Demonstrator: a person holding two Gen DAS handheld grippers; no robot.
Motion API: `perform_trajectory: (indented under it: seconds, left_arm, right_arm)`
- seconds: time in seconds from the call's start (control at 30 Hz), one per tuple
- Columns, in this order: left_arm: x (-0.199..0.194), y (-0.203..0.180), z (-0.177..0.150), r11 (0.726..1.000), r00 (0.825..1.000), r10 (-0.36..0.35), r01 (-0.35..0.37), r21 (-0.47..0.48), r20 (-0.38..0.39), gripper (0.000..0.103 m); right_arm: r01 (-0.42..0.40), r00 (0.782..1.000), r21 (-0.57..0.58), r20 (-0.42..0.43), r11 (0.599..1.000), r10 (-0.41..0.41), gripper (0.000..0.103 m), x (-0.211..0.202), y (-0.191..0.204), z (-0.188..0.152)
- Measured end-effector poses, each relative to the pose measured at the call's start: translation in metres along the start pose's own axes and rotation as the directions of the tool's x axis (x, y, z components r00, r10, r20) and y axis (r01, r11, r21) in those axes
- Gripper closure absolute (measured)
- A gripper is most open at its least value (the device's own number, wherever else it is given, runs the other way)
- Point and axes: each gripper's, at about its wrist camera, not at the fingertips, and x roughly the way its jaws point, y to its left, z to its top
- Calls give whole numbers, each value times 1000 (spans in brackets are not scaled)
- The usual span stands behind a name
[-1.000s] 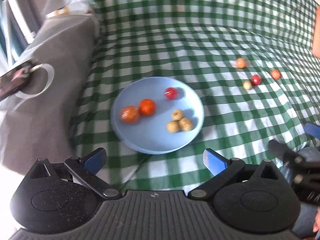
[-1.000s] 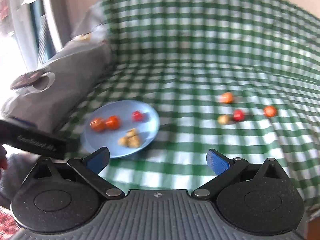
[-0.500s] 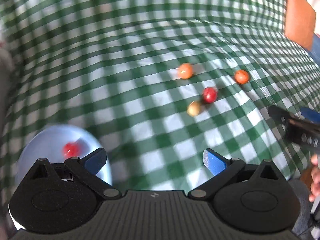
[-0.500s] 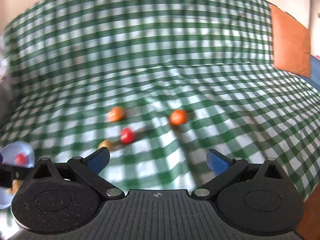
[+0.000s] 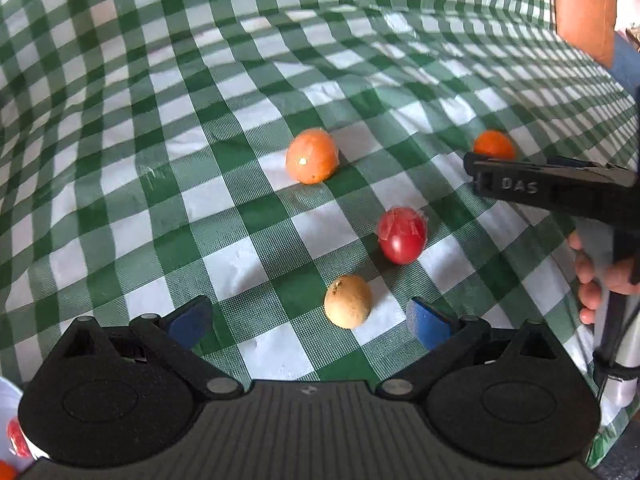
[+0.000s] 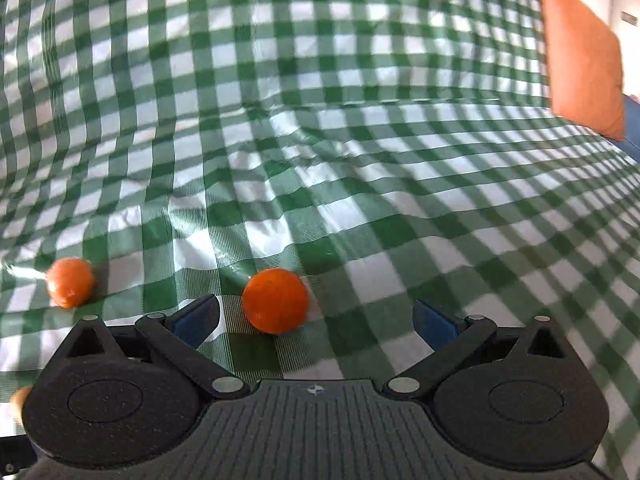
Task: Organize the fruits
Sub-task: 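Grasp a tan fruit with the left tool while the right tool grasps a tangerine, then carry the tan fruit and tangerine over the blue plate and open both tools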
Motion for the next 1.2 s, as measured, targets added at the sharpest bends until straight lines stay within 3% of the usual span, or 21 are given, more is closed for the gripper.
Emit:
perform_trajectory:
  seconds: [0.03, 0.1, 0.13, 0.17, 0.2, 0.23, 0.27, 0.3, 0.53, 0.8, 1.03, 1.2]
  left_arm:
    - [1, 1, 0, 1000, 1000, -7, 7, -4, -3, 2]
    - [0, 4, -1, 1000, 1000, -20, 20, -12, 1, 19]
    - [-2, 4, -2, 1000, 1000, -11, 11, -7, 12, 33]
    - [-5, 4, -2, 1000, 999, -15, 15, 1, 30, 56]
    - [-8, 4, -1, 999, 999, -31, 30, 9, 33, 72]
    - [-10, 3, 0, 999, 999, -41, 41, 17, 24, 76]
    - [-12, 3, 0, 999, 999, -43, 43, 16, 21, 75]
    - [-15, 2, 1, 999, 999, -44, 44, 14, 26, 75]
    - [-59, 12, -7, 1000, 999, -23, 24, -19, 39, 75]
    - [-138, 37, -48, 998, 999, 34, -33, -60, 28, 75]
    - [-212, 78, -97, 983, 994, 105, -104, -153, 3, 75]
    - [-266, 112, -139, 964, 985, 174, -167, -205, 15, 75]
  right_arm:
    - [2, 1000, -2, -20, 1000, -2, 1, 7, 1, -2]
    - [-5, 1000, 7, -2, 1000, 5, 1, 11, 0, -4]
    - [-6, 1000, 0, 4, 1000, 6, 1, 11, 0, -5]
    - [-9, 1000, -4, 13, 1000, 9, 2, 11, 1, -5]
    - [-18, 999, -9, 28, 1000, 18, 11, 9, 1, -6]
    - [-28, 999, -24, 46, 999, 29, 31, 7, 3, -6]
    - [-45, 997, -45, 53, 998, 47, 44, 5, 6, -6]
    - [-47, 997, -65, 53, 997, 50, 65, 3, 9, -5]
    - [-22, 998, -15, 51, 1000, 23, 65, -28, -3, 5]
    - [-76, 989, -33, 123, 997, 79, 65, -130, -3, 1]
    - [-200, 967, -98, 138, 975, 213, 65, -226, 34, -23]
    - [-328, 933, -149, 102, 933, 344, 65, -287, 77, -50]
